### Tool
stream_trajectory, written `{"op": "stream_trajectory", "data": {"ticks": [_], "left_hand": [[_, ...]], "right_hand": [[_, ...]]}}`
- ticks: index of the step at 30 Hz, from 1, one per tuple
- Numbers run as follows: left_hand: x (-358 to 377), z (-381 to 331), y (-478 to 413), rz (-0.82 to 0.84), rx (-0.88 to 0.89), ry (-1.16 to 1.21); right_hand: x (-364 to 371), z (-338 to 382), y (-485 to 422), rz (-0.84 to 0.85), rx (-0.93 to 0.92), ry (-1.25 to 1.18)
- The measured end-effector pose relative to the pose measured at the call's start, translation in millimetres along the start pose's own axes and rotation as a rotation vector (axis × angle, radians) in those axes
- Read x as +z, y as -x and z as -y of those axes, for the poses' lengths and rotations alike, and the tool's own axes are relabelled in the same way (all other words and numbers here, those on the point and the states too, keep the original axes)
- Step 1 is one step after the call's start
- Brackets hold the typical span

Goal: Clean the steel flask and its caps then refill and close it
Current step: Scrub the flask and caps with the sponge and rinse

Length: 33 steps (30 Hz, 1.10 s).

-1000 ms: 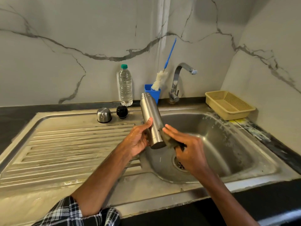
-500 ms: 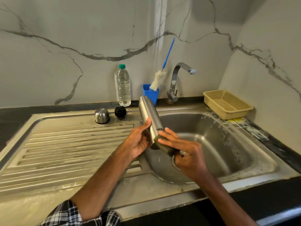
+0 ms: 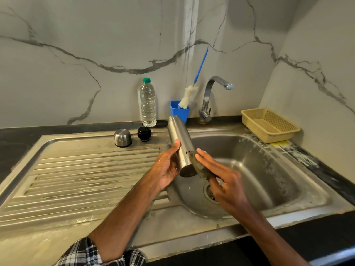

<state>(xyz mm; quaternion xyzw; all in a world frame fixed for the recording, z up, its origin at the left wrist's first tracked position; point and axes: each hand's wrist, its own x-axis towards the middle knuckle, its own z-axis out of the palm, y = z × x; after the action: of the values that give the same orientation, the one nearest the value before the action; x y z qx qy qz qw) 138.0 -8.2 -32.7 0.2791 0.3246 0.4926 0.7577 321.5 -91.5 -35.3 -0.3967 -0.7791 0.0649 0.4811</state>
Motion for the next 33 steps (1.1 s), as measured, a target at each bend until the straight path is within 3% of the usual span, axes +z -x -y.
{"op": "stream_trajectory", "data": {"ticks": [3,7,12,16,18,23,29,33], "left_hand": [[-1,0,-1,0.039,0.004,-0.062],[0,6,-4,0.051,0.040,-0.100],[-6,7,-6,0.108,0.044,-0.158],[2,9,-4,0.103,0.041,-0.163],[2,11,-4,0.093,0.035,-0.160],[-1,5,0,0.133,0.039,-0.132],[5,4,7,0.185,0.024,-0.036],[-1,0,4,0.232,0.032,-0.016]], "right_hand": [[0,1,-1,0.072,-0.063,-0.025],[4,-8,-11,-0.017,0.087,0.014],[7,-1,-4,0.175,-0.123,-0.072],[5,-13,-18,0.004,0.080,-0.058],[4,-13,-18,0.005,0.122,-0.052],[3,-5,-12,0.126,-0.143,-0.095],[-1,-13,-36,-0.017,0.136,-0.078],[-2,-4,-27,0.064,-0.113,-0.036]]}}
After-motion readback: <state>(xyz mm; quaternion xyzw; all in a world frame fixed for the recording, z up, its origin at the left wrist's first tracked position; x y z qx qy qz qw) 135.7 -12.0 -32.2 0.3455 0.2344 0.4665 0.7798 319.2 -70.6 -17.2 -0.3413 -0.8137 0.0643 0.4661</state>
